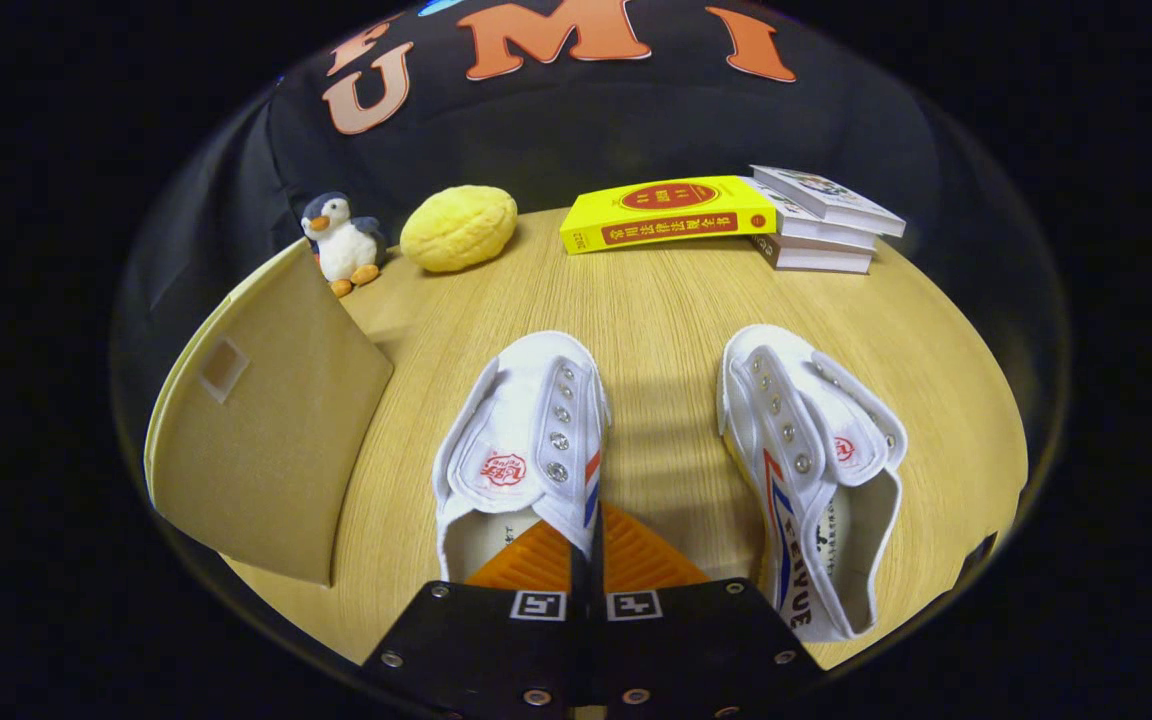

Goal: Open the storage box then place both shoes into the box .Put the left shoe in first, then the right shoe, with the right side of both shoes facing outward in a uniform manner.

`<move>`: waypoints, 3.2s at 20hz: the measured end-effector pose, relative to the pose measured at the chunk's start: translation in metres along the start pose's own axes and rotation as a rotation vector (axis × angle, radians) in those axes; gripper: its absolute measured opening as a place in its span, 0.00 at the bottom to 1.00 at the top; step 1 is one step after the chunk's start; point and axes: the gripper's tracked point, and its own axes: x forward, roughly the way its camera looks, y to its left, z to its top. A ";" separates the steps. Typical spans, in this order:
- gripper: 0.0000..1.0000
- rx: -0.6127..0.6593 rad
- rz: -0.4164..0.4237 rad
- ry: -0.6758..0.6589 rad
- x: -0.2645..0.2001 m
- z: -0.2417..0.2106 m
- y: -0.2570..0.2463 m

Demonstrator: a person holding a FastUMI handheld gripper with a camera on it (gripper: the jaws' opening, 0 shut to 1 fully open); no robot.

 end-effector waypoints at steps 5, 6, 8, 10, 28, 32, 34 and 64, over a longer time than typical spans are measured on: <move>0.00 -0.021 -0.011 -0.075 -0.022 0.035 0.008; 0.00 -0.042 -0.031 -0.074 -0.019 0.033 0.006; 0.00 -0.079 -0.074 -0.030 -0.014 0.014 -0.005; 0.01 -0.069 -0.073 -0.042 -0.009 0.006 -0.010; 0.00 -0.069 0.003 -0.228 -0.034 0.066 0.021; 0.00 -0.070 0.018 -0.300 -0.079 0.114 0.049; 0.00 -0.080 0.019 -0.343 -0.103 0.142 0.069; 0.11 -0.066 0.024 -0.002 -0.038 0.037 0.334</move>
